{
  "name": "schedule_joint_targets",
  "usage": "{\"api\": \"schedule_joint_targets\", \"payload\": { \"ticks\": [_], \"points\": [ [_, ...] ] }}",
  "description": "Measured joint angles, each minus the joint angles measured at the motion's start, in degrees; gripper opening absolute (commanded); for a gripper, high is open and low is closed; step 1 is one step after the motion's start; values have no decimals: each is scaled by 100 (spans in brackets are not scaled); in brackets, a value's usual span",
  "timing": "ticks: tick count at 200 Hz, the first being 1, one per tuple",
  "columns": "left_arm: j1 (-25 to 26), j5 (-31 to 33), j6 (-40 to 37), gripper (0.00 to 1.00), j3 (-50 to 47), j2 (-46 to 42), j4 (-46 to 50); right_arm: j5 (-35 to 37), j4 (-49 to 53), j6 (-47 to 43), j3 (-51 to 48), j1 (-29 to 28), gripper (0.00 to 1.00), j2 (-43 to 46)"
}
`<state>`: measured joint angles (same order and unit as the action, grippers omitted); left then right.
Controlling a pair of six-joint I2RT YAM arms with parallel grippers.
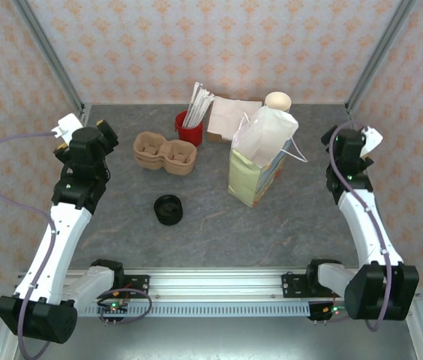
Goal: Pack the takeout coffee
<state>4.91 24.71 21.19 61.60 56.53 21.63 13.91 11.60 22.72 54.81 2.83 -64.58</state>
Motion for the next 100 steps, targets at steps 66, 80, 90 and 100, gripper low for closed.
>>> {"api": "schedule_joint_targets", "payload": {
  "ticks": [66, 80, 90, 100],
  "points": [
    [0, -1314, -9, 100, 138, 90, 848, -1541, 1189, 881, 1283, -415, 95, -1314],
    [0, -1434, -20, 100, 138, 101, 903, -1700, 1270, 909, 1399, -623, 93, -1508],
    [0, -1508, -20, 100, 138, 101, 911, -1799, 1316, 942, 1423, -756, 93, -1563],
    [0, -1547, -22, 100, 138, 101, 911, -1873, 1344, 944, 1438, -876, 92, -1574]
  ]
}}
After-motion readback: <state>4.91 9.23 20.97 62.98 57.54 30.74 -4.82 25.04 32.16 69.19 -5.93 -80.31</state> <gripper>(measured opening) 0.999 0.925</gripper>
